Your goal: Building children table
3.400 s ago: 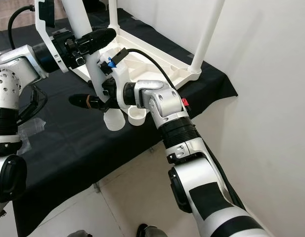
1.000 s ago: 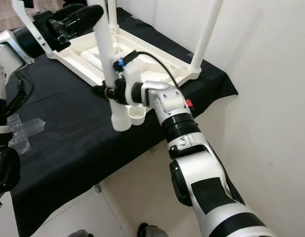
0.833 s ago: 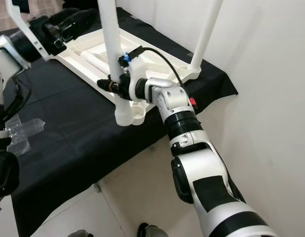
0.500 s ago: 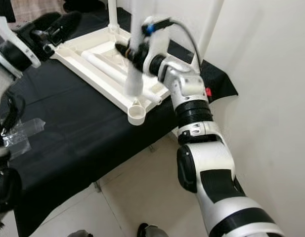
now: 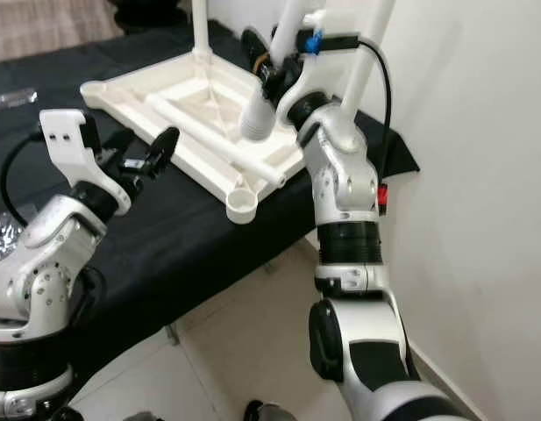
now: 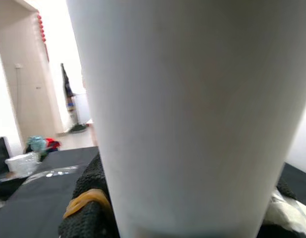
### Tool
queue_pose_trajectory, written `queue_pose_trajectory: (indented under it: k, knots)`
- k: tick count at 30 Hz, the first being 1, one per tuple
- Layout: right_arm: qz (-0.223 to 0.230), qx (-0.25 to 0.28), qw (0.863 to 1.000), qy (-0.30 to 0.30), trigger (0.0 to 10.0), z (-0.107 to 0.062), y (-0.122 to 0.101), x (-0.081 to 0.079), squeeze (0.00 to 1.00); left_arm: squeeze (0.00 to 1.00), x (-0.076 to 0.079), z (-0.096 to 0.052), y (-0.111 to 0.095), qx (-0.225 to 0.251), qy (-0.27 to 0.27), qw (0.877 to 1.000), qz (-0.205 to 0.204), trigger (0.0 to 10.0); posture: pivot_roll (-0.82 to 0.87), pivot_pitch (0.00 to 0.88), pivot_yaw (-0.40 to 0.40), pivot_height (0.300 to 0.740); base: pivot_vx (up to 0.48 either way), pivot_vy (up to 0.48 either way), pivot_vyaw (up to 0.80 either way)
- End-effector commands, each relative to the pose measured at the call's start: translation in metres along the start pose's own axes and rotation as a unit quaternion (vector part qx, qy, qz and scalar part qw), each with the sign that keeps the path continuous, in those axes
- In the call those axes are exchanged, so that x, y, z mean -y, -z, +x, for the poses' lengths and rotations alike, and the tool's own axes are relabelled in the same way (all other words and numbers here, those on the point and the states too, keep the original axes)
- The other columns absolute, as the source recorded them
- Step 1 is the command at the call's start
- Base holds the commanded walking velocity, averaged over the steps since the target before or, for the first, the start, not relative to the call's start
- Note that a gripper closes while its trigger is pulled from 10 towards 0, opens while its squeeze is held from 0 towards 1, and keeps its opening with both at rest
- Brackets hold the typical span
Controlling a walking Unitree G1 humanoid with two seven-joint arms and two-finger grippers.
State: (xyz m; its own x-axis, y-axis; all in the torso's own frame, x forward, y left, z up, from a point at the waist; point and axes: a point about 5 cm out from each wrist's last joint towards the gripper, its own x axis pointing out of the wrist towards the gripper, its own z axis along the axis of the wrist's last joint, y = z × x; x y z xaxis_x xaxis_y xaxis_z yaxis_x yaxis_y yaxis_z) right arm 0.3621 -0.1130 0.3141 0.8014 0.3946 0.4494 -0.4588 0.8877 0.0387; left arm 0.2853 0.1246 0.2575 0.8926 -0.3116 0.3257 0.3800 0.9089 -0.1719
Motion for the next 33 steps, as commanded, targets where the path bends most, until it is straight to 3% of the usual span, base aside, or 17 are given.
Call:
queue_pose_trajectory:
  k: [1,8,18,22,33]
  knots:
    - [-0.008,0.011,1.000,0.001,10.0,-0.001,-0.004,-0.003,0.00,0.00,0.003,-0.003,0.006,-0.013,-0.007,1.000,0.001,10.0,0.04,0.063,-0.074,0.740,0.000,0.000,0.00]
    - [-0.033,-0.019,0.998,0.041,10.0,-0.022,0.016,-0.001,0.00,0.00,0.017,-0.018,0.021,-0.032,-0.033,0.999,0.008,10.0,0.04,0.056,-0.086,0.740,0.000,0.000,0.75]
    - [-0.048,-0.031,0.997,0.053,10.0,-0.028,0.021,0.000,0.00,0.00,0.014,-0.023,0.020,-0.029,-0.054,0.998,0.006,10.0,0.04,0.054,-0.096,0.740,0.000,-0.324,0.80]
    - [-0.040,-0.037,0.997,0.049,10.0,-0.028,0.021,-0.004,0.00,0.00,0.003,-0.027,0.022,-0.034,-0.082,0.996,0.006,10.0,0.04,0.040,-0.103,0.740,0.289,-0.380,0.00]
    - [-0.045,-0.039,0.997,0.042,10.0,-0.029,0.021,-0.006,0.00,0.00,-0.007,-0.027,0.022,-0.035,-0.125,0.991,-0.014,10.0,0.03,0.047,-0.105,0.740,0.255,-0.227,0.00]
